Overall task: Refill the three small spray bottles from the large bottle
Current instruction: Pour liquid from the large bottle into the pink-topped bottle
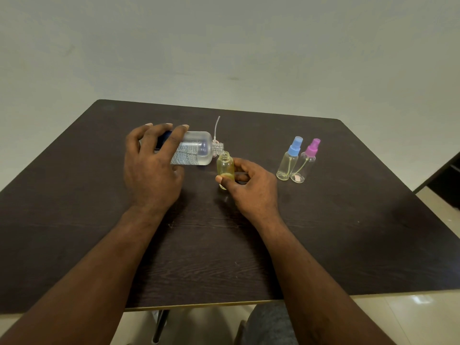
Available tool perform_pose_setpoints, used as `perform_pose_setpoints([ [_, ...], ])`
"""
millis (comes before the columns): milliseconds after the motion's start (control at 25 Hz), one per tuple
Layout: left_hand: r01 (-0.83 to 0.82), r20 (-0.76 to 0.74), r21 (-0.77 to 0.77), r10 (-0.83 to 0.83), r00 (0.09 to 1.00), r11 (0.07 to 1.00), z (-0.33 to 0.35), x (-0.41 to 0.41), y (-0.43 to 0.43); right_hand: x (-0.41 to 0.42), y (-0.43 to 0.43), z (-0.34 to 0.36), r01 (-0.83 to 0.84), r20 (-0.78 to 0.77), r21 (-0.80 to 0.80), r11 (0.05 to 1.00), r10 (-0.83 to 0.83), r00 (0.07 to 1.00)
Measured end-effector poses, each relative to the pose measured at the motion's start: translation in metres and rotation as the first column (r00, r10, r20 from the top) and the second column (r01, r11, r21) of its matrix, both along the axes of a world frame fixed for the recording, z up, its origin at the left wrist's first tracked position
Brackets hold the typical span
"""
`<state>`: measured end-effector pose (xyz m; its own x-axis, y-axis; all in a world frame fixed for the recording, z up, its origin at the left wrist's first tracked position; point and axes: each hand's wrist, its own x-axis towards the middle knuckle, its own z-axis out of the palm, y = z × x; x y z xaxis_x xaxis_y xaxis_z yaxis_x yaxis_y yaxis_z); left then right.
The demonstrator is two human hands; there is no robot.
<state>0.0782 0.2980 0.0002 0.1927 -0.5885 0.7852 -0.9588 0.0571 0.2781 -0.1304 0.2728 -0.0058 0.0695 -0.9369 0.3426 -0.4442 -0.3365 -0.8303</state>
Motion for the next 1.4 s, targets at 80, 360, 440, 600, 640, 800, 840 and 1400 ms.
perform_pose_setpoints([
  [80,0.003,-0.003,-0.002,-0.003,1.0,1.0,0.0001,0.0005,-0.0004,-0.0002,0.0006,0.0006,-0.001,-0.011,0.005,1.0,0.001,1.0],
  [360,-0.001,-0.003,0.003,0.001,1.0,1.0,0.0004,0.0001,0.0004,-0.0008,0.002,0.0037,-0.004,-0.019,0.014,1.0,0.004,1.0],
  [440,-0.001,0.002,0.003,0.001,1.0,1.0,0.0006,0.0002,0.0007,-0.0006,0.0025,0.0041,-0.003,-0.013,0.013,1.0,0.004,1.0],
  [600,-0.004,-0.001,0.008,0.004,1.0,1.0,0.0005,-0.0002,0.0005,-0.0006,0.0019,0.003,-0.007,-0.028,0.008,1.0,0.008,1.0],
  [640,-0.003,-0.002,0.008,0.003,1.0,1.0,0.0005,-0.0002,0.0003,-0.0002,0.0012,0.0023,-0.005,-0.027,0.009,1.0,0.006,1.0],
  [800,-0.005,-0.005,0.017,0.005,1.0,1.0,0.0008,0.0,0.0003,0.0004,0.0007,0.0023,-0.001,-0.024,0.007,1.0,0.001,1.0],
  [840,-0.007,-0.005,0.02,0.007,1.0,1.0,0.0008,-0.0003,0.0006,0.0001,0.0013,0.0028,-0.001,-0.025,0.009,1.0,0.001,1.0],
  [1400,-0.013,-0.004,0.028,0.013,1.0,1.0,0.0011,-0.0012,0.0022,0.0004,0.0035,0.0046,0.003,-0.022,0.007,1.0,-0.003,1.0],
])
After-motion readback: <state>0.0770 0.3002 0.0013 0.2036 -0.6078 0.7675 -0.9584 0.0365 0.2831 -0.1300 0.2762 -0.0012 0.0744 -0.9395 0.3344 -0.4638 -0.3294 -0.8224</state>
